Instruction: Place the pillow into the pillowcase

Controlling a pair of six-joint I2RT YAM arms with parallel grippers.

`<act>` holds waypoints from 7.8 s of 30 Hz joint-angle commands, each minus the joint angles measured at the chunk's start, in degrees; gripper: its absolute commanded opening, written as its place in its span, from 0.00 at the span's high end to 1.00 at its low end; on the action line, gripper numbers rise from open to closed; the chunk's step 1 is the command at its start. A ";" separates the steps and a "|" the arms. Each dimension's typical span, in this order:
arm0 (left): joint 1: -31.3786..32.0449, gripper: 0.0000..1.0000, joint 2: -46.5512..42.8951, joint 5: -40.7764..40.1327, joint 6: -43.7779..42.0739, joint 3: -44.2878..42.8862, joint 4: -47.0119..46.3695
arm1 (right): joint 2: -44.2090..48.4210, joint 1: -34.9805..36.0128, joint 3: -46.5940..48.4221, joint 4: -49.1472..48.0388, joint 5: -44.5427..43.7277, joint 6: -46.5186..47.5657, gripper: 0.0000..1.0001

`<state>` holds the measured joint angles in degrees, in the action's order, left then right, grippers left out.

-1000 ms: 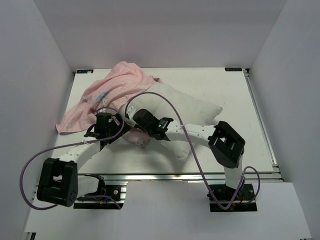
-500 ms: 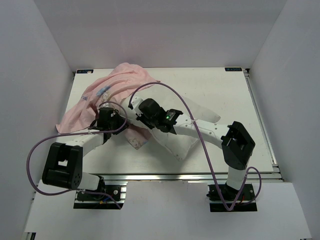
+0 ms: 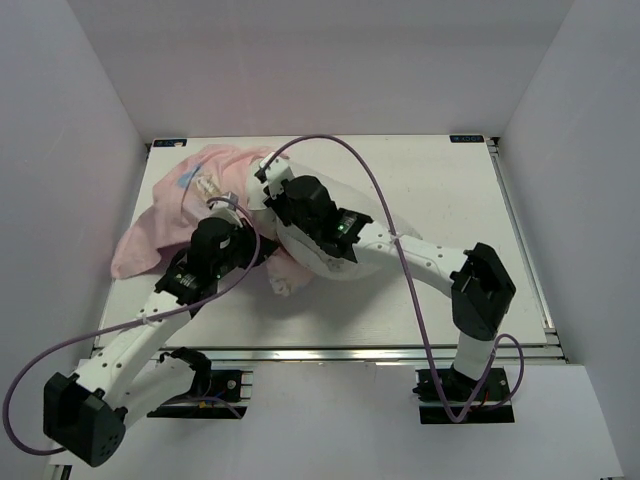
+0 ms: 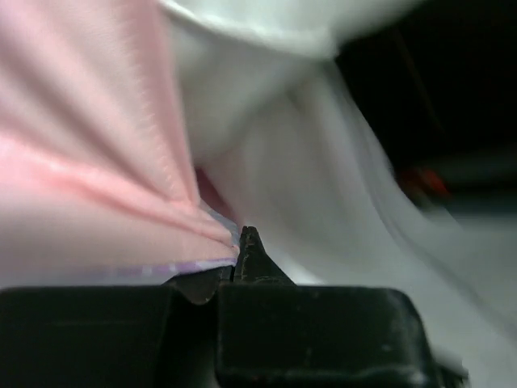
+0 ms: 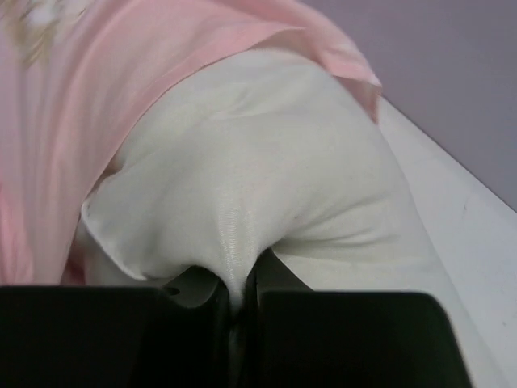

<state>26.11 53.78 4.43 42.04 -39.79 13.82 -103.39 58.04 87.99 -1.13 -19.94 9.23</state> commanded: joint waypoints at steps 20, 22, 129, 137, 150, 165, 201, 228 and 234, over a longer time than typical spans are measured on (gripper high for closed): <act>12.30 1.00 -2.55 10.42 3.58 -8.81 12.02 | 17.26 0.14 -37.01 -41.42 40.84 -5.37 1.00; 12.30 1.00 0.17 16.71 2.00 -8.99 10.70 | 16.74 0.06 -35.61 -39.75 42.88 -6.16 0.78; 14.41 1.00 34.75 10.95 -18.67 -57.12 27.93 | 34.67 -8.30 -57.48 -53.21 -12.93 -17.58 1.00; 14.41 0.49 22.69 4.20 -13.30 -38.53 29.58 | 40.02 -8.38 -56.37 -25.98 -7.39 -21.47 0.29; 14.41 0.02 4.58 -24.68 10.92 -29.91 47.93 | 37.68 -8.82 -32.82 -0.46 -4.33 -9.41 0.11; -7.03 0.02 17.84 -10.94 -1.85 -15.92 18.45 | 10.77 -23.32 -13.01 11.41 18.52 -17.23 0.11; -8.00 0.02 -10.18 7.34 -0.47 -0.74 22.75 | 22.72 -1.09 -21.98 21.77 12.22 10.37 0.11; -2.82 0.02 5.89 5.43 -2.05 8.42 -4.77 | 12.60 -0.56 -9.69 9.21 -2.02 -7.82 1.00; -2.29 0.07 10.81 -0.72 -2.14 5.69 -2.49 | 13.13 -0.65 -5.90 10.71 -3.79 -10.38 1.00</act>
<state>23.49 63.55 9.13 40.71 -31.44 10.96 -93.30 57.39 77.67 11.09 -23.20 2.00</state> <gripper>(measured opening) 0.940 0.026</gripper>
